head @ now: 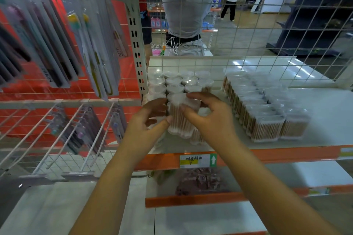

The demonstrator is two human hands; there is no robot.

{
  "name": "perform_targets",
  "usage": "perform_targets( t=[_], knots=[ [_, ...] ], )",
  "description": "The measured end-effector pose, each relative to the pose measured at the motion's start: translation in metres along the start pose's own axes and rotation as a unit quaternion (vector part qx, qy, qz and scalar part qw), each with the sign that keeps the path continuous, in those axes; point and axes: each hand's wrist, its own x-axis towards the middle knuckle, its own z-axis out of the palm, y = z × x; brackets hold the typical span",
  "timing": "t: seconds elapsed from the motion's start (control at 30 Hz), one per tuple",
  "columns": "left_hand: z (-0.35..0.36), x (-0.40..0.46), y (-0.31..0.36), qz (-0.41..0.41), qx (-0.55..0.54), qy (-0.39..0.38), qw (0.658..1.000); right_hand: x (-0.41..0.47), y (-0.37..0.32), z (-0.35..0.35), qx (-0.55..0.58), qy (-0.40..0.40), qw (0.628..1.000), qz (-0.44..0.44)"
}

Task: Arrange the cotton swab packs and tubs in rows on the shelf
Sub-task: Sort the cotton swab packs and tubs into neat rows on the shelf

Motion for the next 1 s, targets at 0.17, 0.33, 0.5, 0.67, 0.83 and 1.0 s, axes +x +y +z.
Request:
perform_targets(
  t=[0.17, 0.33, 0.5, 0.67, 0.83, 1.0],
  knots=[
    [0.013, 0.003, 0.003, -0.042, -0.096, -0.037, 0.994, 0.001, -0.012, -0.009, 0.053, 0.007, 0.998, 0.029],
    [0.02, 0.0, 0.006, -0.046, -0.128, -0.055, 0.989, 0.002, -0.013, -0.013, 0.074, 0.005, 0.997, 0.038],
    [0.018, 0.003, 0.001, -0.087, -0.18, -0.077, 0.977, 0.003, -0.013, -0.02, 0.151, -0.013, 0.985, 0.078],
    [0.016, 0.002, 0.001, -0.136, -0.334, -0.179, 0.915, 0.005, -0.015, -0.027, 0.327, -0.067, 0.932, 0.144],
    [0.019, 0.0, 0.005, -0.12, -0.362, -0.226, 0.897, 0.006, -0.018, -0.031, 0.374, -0.099, 0.911, 0.139],
    [0.032, -0.005, 0.02, -0.127, -0.243, -0.056, 0.96, -0.003, -0.024, -0.03, 0.137, -0.022, 0.987, 0.076]
  ],
)
